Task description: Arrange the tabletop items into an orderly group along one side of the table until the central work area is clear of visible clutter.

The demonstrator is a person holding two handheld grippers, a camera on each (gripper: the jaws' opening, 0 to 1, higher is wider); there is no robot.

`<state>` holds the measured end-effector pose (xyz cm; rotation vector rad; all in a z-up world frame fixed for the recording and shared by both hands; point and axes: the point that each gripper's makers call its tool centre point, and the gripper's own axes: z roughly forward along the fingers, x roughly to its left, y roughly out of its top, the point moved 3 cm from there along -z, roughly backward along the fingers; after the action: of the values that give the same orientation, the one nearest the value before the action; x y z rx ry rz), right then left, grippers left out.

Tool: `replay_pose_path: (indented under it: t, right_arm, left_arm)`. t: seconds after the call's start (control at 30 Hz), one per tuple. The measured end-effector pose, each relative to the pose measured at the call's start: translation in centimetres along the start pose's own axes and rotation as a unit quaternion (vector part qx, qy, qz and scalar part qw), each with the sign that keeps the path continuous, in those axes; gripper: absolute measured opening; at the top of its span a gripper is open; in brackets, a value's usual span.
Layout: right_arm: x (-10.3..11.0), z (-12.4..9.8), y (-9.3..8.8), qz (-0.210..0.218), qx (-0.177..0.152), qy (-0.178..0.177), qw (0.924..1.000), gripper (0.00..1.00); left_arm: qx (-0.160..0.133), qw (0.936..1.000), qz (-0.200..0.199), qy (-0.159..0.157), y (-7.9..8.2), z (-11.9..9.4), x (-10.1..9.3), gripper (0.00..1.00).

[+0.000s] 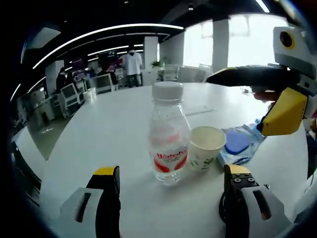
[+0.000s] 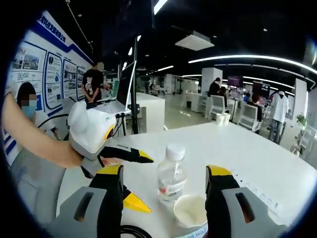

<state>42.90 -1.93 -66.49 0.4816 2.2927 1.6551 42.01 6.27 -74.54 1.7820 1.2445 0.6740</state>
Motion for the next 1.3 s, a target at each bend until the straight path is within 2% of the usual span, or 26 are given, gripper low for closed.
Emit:
replay_pose_path:
  t: [0.3,0.7,1.3]
  right_arm:
    - [0.9,-1.5,-1.7,0.006,0.014,-0.001,0.9999,0.65]
    - [0.6,-3.7,-4.0,0.019,0.041,-0.013,0.9989,0.66]
    - [1.7,-5.7,-8.9,0.048,0.091,-0.014,0.9946,0.64]
  left_arm:
    - [-0.002,0.9998,-0.019,-0.003,-0.7,-1.2,-0.8,0.81]
    - [0.008,0.9997,-0.019,-0.011,-1.4,-1.5,-2.0,0.81]
    - [0.037,0.9983,-0.037,-0.025,-4.7,-1.8,-4.1,0.81]
